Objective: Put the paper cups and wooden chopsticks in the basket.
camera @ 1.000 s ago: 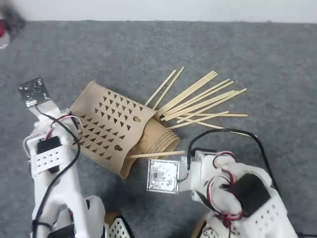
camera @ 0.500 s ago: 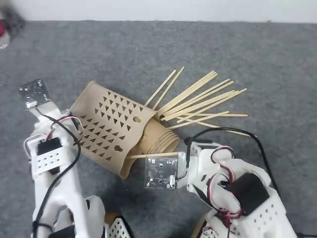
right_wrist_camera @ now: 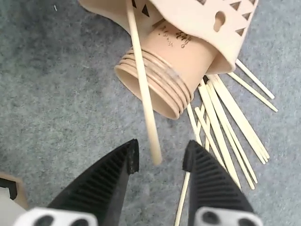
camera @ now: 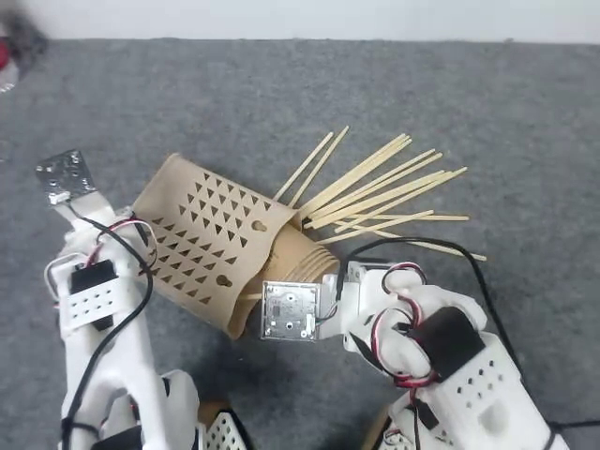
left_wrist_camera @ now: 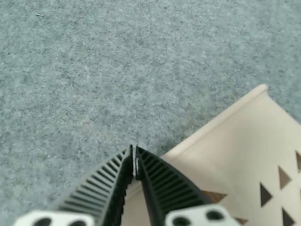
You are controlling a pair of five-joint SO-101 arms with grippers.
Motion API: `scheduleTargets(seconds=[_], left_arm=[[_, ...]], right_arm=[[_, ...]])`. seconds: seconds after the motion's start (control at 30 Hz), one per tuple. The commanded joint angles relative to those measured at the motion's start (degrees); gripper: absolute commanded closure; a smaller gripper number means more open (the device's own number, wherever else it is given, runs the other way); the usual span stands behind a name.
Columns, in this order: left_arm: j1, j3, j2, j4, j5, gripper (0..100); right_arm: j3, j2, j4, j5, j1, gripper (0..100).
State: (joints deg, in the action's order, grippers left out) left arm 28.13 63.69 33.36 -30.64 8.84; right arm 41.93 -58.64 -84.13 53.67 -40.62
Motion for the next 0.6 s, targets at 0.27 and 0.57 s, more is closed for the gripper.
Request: scheduleTargets(seconds=[0.27, 0.57], left_arm=[[-0.9, 0.2, -0.4, 0.0, 0.3, 99], [-0.9, 0.2, -0.4, 0.0, 0.3, 99]], right_arm=[[0.0, 0.6, 2.6, 0.8, 0.6, 98.9], [-0.4, 0.0, 2.1, 1.2, 0.9, 99.0]])
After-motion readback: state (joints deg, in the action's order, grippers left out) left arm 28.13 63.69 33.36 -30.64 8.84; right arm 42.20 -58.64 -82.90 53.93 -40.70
